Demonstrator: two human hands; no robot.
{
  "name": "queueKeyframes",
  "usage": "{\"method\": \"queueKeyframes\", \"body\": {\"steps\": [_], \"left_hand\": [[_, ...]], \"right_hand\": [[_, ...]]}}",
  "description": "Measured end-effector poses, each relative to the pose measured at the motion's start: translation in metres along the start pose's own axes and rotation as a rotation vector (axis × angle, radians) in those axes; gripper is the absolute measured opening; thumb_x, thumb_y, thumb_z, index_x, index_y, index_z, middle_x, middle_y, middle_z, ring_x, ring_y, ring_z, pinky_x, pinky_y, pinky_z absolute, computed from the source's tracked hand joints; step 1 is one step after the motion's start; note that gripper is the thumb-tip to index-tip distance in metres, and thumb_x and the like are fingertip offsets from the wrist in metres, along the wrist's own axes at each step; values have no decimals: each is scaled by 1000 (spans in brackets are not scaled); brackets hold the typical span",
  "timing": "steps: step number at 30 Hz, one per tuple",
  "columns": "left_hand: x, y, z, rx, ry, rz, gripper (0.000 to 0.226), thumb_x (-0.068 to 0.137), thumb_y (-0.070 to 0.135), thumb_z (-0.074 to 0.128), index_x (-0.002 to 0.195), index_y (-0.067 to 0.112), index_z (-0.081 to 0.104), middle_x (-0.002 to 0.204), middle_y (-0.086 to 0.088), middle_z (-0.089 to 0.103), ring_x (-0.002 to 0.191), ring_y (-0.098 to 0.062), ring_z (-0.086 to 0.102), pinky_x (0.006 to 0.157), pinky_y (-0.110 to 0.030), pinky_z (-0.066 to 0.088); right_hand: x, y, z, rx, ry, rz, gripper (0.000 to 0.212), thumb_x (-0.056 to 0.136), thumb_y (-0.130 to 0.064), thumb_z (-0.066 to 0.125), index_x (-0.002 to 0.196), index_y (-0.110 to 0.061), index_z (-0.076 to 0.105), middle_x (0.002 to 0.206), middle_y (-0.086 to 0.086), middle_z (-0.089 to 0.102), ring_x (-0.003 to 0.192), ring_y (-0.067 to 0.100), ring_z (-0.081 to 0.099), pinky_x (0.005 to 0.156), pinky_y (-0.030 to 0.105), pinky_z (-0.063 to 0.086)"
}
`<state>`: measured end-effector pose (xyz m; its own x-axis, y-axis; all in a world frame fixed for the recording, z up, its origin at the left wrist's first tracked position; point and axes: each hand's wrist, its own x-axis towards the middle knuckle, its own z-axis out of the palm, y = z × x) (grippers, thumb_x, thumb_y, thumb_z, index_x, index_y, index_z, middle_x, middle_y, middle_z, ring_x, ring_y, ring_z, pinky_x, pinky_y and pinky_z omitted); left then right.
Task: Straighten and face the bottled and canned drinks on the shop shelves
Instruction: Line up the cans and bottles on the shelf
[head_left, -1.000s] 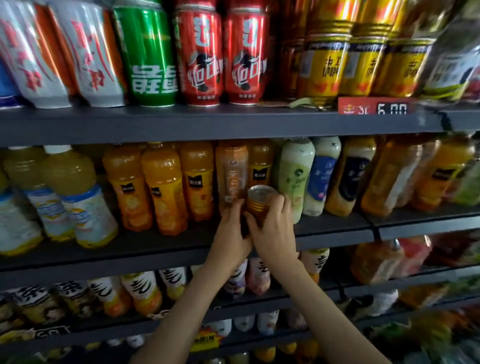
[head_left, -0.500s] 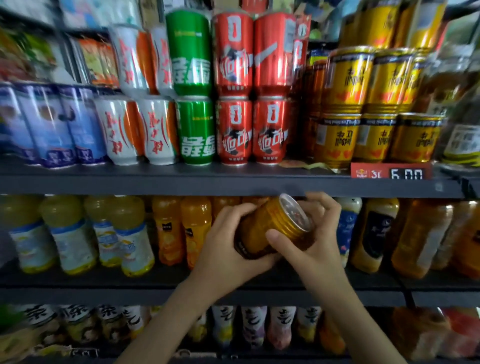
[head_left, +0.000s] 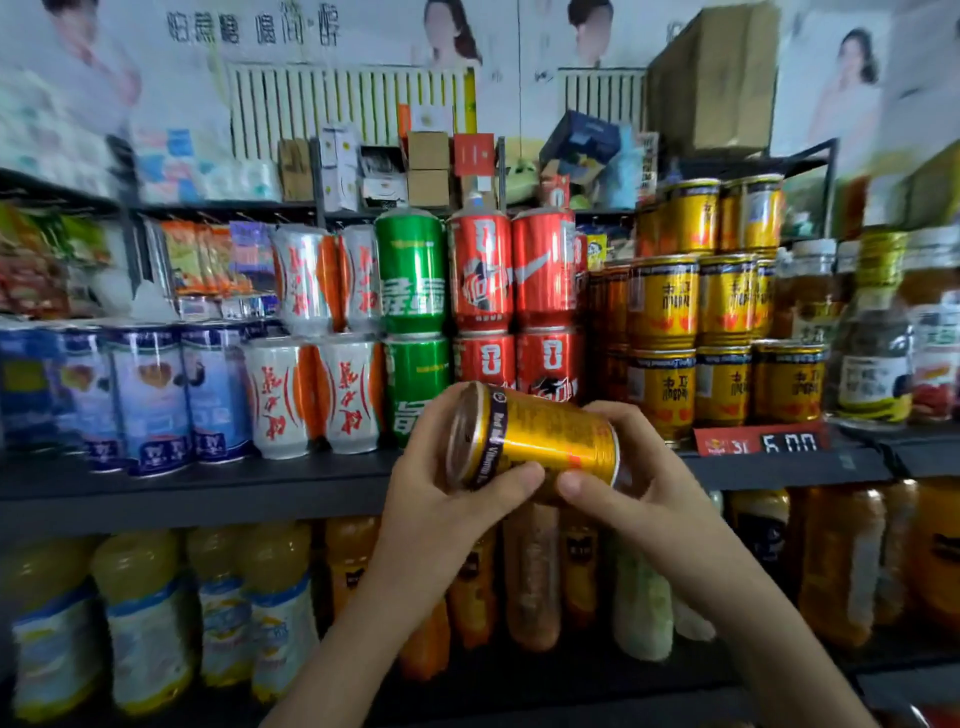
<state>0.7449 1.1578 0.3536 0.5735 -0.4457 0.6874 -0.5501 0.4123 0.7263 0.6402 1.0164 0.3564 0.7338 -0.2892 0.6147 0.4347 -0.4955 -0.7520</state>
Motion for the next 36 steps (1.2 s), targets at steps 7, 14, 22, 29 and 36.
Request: {"method": "queueKeyframes", "body": {"steps": [7,14,22,29,36], "left_hand": [[38,27,41,161,-114,168,63,59,36,84,116,36,57,107,25,64,99,6,61,82,-14,49],[70,24,129,27,-164,93,82,62,54,70,135,28,44,124,14,58,111,5,54,93,-18,48],[97,-20,199,584,277,205,61,87,31,64,141,22,36,139,1,37,132,-16,32,107,-25,26],[111,-38,226,771,354,94,81,88,39,59,151,26,9,154,-5,15,142,-22,15,112,-35,20],[118,-41,228,808,387,109,87,88,31,63,151,25,4,153,-7,17,141,-22,19,109,-30,20]], "right_hand": [[6,-22,-33,-687,149,-217,74,62,-69,58,127,-36,41,116,-25,43,110,-8,42,88,1,34],[9,-12,-109,-452,410,-120,44,67,-57,70,100,-30,62,93,-8,68,87,6,64,77,28,54],[53,28,-230,-267,557,-42,18,80,-35,72,92,-26,62,87,-11,69,79,-5,64,70,13,48],[97,56,-248,-397,429,-21,41,69,-57,71,95,-26,61,95,-2,66,89,13,63,81,35,54],[108,68,-241,-358,424,60,72,60,-70,62,112,-21,60,111,1,62,101,18,59,90,42,51]]}}
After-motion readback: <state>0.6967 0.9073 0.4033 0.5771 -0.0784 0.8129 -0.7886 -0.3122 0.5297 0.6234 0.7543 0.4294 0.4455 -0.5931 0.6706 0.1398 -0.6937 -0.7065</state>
